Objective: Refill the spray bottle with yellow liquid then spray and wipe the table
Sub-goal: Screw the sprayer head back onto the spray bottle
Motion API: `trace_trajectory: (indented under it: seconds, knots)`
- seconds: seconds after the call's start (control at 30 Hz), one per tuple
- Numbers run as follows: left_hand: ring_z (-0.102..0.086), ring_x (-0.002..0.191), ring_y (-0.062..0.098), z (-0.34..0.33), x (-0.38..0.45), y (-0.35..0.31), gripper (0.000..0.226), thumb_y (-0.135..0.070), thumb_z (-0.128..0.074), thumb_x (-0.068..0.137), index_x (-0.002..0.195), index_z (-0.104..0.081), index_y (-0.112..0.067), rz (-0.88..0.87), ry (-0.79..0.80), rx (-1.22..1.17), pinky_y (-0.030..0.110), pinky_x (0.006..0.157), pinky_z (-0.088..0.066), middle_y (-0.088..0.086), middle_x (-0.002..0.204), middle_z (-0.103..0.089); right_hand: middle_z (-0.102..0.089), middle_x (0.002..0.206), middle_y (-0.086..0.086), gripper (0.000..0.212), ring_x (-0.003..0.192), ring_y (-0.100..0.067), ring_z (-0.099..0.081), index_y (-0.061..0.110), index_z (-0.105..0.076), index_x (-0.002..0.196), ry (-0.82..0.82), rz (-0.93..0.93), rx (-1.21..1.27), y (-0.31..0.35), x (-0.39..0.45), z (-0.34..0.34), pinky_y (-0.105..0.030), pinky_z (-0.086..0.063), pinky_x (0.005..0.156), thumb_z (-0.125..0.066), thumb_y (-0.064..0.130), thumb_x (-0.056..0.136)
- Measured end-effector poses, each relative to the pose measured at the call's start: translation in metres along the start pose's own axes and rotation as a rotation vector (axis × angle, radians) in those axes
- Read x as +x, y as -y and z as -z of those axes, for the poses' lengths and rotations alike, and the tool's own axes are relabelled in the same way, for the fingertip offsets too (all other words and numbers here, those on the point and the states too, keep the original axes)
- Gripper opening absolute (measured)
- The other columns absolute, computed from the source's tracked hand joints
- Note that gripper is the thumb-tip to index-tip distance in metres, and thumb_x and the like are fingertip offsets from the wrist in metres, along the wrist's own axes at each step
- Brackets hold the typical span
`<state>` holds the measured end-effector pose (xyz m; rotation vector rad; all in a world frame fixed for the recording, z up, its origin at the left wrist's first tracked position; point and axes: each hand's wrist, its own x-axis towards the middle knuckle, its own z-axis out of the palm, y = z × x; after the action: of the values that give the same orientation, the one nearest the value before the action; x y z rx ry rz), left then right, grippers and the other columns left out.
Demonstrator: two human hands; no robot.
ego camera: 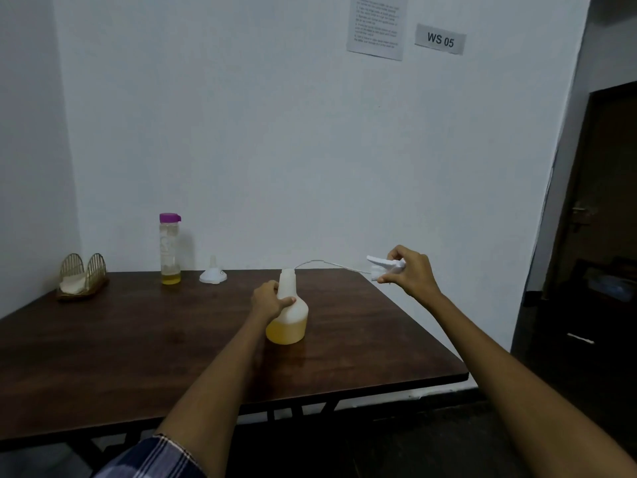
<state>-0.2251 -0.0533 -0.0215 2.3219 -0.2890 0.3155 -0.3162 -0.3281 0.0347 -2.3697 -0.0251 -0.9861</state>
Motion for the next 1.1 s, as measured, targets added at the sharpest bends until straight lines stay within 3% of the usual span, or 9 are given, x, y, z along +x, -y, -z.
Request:
trace_trajectory:
  seconds: [0.23,0.3,0.37,0.43,0.6,0.73,0.83,0.93,1.1]
  knots:
    - [-0.054,0.109,0.028,0.001,0.002,0.003,0.045,-0.031,-0.069,0.083,0.112,-0.057,0.000,-0.020,0.010,-0.033,0.034,0.085,-0.042,0.015,0.116,-0.060,-0.059,0.089,-0.008,0.064,0.079,-0.016,-0.055,0.011,-0.057,0.110,0.016,0.091,0.221,0.062,0.031,-0.012,-0.015,-0.045,0.066,-0.090,0.012,0.055]
    - [-0.054,0.108,0.027,0.001,0.003,0.004,0.045,-0.031,-0.070,0.081,0.111,-0.057,0.000,-0.022,0.011,-0.047,0.031,0.082,-0.041,0.014,0.115,-0.060,-0.063,0.093,-0.017,0.059,0.087,-0.024,-0.059,0.009,-0.055,0.115,0.072,0.121,0.219,0.083,0.041,-0.023,-0.021,-0.046,0.073,-0.084,0.005,0.063]
    - [-0.054,0.105,0.027,-0.001,0.004,0.007,0.044,-0.030,-0.071,0.080,0.109,-0.056,0.000,-0.021,-0.001,-0.082,0.028,0.076,-0.039,0.014,0.113,-0.060,-0.065,0.099,-0.020,0.051,0.090,-0.025,-0.059,0.007,-0.056,0.115,0.130,0.155,0.205,0.103,0.048,-0.038,-0.015,-0.045,0.072,-0.079,0.001,0.069]
    - [-0.055,0.102,0.027,-0.003,0.005,0.010,0.044,-0.030,-0.072,0.079,0.107,-0.056,-0.001,-0.024,-0.011,-0.104,0.027,0.072,-0.037,0.014,0.111,-0.060,-0.065,0.102,-0.016,0.043,0.087,-0.020,-0.056,0.003,-0.059,0.112,0.195,0.184,0.202,0.122,0.053,-0.054,-0.004,-0.040,0.062,-0.076,0.000,0.072]
    - [-0.056,0.102,0.023,-0.005,0.010,0.016,0.045,-0.029,-0.076,0.075,0.107,-0.058,-0.003,-0.020,-0.012,-0.185,0.024,0.072,-0.036,0.011,0.111,-0.062,-0.053,0.082,-0.008,0.018,0.079,-0.019,-0.046,0.003,-0.060,0.085,0.527,0.212,-0.129,0.149,0.059,-0.108,-0.019,-0.030,0.057,-0.073,0.012,0.078]
    - [-0.057,0.099,0.020,-0.009,0.011,0.023,0.035,-0.023,-0.077,0.074,0.097,-0.055,-0.007,-0.035,-0.021,-0.287,0.017,0.059,-0.036,0.011,0.111,-0.063,-0.044,0.065,0.003,0.036,0.063,-0.015,-0.042,0.017,-0.042,0.061,0.613,0.083,-0.168,0.144,0.071,-0.122,-0.020,-0.028,0.052,-0.073,0.015,0.079]
    - [-0.054,0.093,0.016,-0.007,0.012,0.026,0.034,-0.023,-0.077,0.074,0.094,-0.055,-0.008,-0.035,-0.001,-0.309,0.010,0.057,-0.035,0.010,0.108,-0.062,-0.054,0.075,-0.006,0.018,0.063,-0.015,-0.047,0.005,-0.060,0.077,0.722,0.047,-0.223,0.151,0.079,-0.117,-0.020,-0.034,0.052,-0.074,0.016,0.079]
    - [-0.052,0.092,0.014,-0.006,0.016,0.029,0.037,-0.026,-0.078,0.073,0.097,-0.056,-0.008,-0.029,0.023,-0.313,0.010,0.057,-0.035,0.006,0.103,-0.060,-0.058,0.088,-0.009,0.029,0.072,-0.018,-0.051,-0.001,-0.066,0.102,0.783,0.069,-0.280,0.160,0.080,-0.116,-0.019,-0.037,0.053,-0.074,0.016,0.080]
    - [-0.050,0.089,0.013,-0.007,0.019,0.031,0.035,-0.027,-0.078,0.073,0.090,-0.051,-0.012,-0.038,0.033,-0.314,0.013,0.058,-0.036,0.001,0.095,-0.055,-0.058,0.096,-0.007,0.037,0.080,-0.019,-0.056,0.001,-0.064,0.109,0.795,0.026,-0.336,0.164,0.082,-0.119,-0.018,-0.042,0.056,-0.076,0.016,0.077]
